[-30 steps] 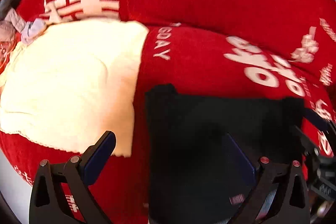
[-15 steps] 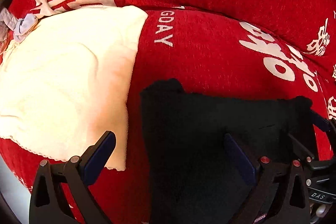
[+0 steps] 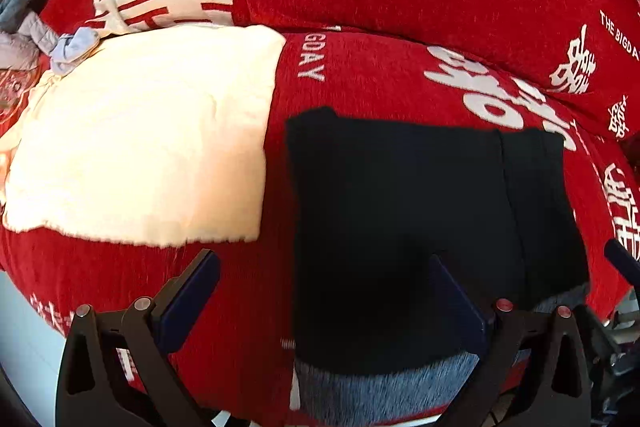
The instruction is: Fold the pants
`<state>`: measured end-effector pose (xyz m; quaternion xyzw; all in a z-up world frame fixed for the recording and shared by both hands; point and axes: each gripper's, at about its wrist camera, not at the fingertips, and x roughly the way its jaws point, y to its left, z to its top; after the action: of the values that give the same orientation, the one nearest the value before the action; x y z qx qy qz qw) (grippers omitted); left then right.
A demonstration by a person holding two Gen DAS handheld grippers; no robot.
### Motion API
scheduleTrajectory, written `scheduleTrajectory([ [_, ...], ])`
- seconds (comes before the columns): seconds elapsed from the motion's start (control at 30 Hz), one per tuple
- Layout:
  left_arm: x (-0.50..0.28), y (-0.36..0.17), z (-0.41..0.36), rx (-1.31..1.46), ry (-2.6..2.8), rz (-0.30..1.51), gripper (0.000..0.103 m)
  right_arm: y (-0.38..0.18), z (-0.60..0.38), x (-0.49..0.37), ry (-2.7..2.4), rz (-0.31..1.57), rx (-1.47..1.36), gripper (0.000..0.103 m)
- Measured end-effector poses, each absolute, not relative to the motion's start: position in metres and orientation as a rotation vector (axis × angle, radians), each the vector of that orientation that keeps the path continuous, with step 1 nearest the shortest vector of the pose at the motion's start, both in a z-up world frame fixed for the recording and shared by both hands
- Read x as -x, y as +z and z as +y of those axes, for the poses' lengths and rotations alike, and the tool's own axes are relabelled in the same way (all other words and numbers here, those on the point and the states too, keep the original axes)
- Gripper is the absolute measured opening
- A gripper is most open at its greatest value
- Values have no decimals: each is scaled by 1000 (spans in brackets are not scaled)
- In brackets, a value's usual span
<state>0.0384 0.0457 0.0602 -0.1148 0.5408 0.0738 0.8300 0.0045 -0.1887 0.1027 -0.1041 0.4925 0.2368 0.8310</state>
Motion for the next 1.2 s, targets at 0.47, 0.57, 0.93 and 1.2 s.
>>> scheduleTrajectory([
  [0.47, -18, 46, 39, 251, 152, 1176, 103, 82, -191, 13, 493, 1075, 249, 99],
  [0.57, -12, 54, 36, 250, 145, 1166, 103, 95, -207, 13, 462, 1055, 188, 99],
  [0.93, -12, 45, -13, 174, 49, 1190, 103, 92, -238, 8, 274, 1074, 212, 99],
  [1.2, -4, 52, -8, 162, 37, 1190, 103, 81, -245, 3, 250, 1119, 218, 99],
])
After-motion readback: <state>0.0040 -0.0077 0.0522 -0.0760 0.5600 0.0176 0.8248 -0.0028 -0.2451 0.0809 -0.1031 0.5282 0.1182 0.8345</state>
